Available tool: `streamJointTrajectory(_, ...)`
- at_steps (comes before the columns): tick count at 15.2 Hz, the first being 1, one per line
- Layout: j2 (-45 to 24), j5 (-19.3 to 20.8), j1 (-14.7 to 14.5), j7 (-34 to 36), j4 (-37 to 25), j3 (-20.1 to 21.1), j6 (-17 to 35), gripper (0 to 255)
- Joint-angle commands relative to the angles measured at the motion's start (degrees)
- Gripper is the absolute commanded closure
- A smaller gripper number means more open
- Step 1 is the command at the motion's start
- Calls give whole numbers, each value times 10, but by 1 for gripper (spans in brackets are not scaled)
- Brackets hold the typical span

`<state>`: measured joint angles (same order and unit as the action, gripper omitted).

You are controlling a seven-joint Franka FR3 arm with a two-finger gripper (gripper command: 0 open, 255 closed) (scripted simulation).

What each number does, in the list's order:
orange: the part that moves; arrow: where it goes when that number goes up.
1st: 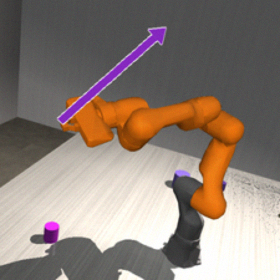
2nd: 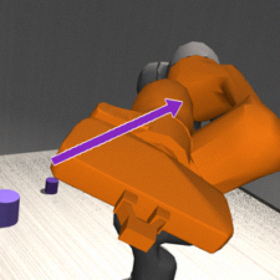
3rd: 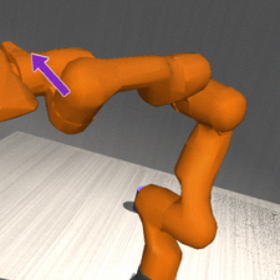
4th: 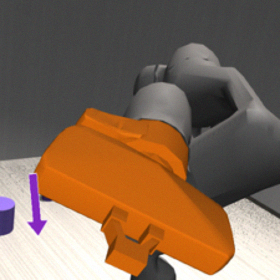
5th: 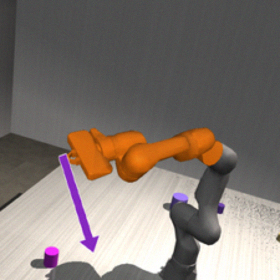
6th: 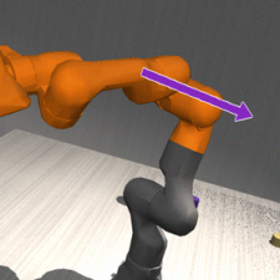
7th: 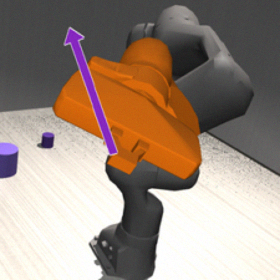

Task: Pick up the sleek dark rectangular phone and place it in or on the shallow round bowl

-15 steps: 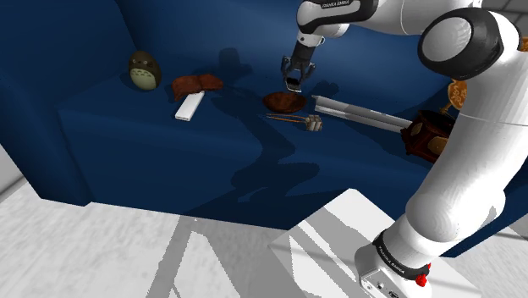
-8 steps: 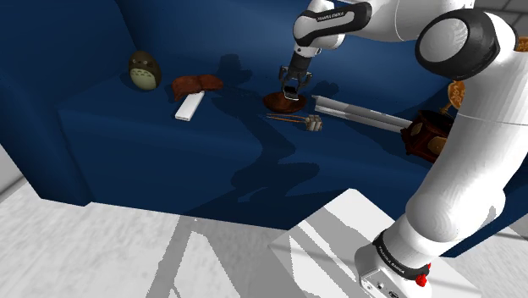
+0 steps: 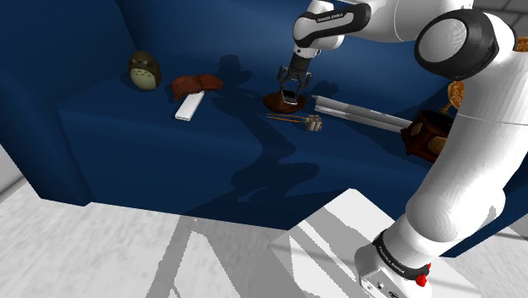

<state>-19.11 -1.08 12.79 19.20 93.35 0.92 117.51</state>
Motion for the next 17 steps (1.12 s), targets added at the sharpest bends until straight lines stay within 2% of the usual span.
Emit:
streamJointTrajectory(1,0,0,0,0,0,0,0,0)
streamJointTrajectory(5,0,0,0,0,0,0,0,0)
streamJointTrajectory(9,21,0,1,0,-43,0,-64,0)
streamJointTrajectory(17,21,0,1,0,-43,0,-64,0)
